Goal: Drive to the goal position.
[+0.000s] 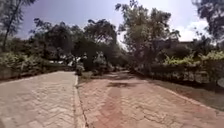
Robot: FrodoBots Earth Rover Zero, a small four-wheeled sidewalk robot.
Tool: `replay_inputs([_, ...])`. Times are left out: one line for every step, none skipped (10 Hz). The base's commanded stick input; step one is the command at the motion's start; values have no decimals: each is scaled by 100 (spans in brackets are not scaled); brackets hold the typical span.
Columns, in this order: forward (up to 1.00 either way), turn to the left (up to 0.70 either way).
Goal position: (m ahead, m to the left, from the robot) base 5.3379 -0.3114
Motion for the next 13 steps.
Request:
replay_inputs([50, 0])
replay_inputs([50, 0])
replay_inputs([50, 0])
replay_inputs([50, 0])
replay_inputs([50, 0])
replay_inputs([50, 0])
replay_inputs([50, 0])
replay_inputs([50, 0])
replay_inputs([50, 0])
replay_inputs([50, 0])
replay_inputs([50, 0])
replay_inputs([50, 0])
replay_inputs([50, 0])
